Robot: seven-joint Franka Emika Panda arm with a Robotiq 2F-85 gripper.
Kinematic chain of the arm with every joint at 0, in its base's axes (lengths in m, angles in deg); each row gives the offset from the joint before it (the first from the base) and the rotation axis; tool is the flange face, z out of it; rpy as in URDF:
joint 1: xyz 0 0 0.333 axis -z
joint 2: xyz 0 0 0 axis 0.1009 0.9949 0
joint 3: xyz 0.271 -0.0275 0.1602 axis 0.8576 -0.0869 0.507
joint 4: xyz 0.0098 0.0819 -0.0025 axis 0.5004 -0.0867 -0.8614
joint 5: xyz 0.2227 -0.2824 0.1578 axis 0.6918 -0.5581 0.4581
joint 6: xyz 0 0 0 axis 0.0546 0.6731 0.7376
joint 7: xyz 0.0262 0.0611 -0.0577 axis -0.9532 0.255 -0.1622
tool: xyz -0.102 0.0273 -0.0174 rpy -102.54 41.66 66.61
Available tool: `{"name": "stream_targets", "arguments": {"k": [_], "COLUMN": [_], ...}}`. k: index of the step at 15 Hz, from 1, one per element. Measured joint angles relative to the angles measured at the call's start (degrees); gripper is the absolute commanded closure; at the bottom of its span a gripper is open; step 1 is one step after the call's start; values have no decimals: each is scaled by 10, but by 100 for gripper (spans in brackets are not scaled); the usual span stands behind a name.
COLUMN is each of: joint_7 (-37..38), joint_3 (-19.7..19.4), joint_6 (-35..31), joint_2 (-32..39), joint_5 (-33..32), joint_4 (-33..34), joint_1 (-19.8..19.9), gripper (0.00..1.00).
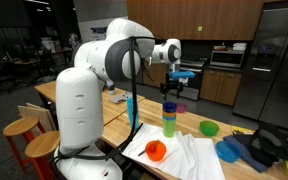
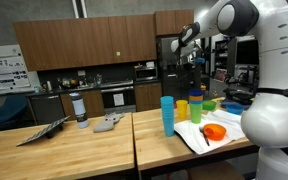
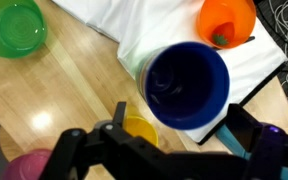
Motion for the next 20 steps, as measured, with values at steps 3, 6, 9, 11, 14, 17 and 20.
{"name": "stream_targets", "arguments": {"k": [3,6,9,11,14,17,20], "joint_7": [-53,-98,-129,-151,-172,-181,-177], "joint_3": [-19,-30,-30,-27,-19,-11,-5], "joint_6": [-19,-38,-63,-82,-94,-94,-85], "joint_2": [3,4,2,0,0,0,1], "joint_5": [0,0,0,0,2,3,3], "joint_4": [-15,-18,-14,-10,-2,2,3], "joint_1": [31,47,48,44,37,25,12], "gripper": [0,0,0,0,0,0,0]}}
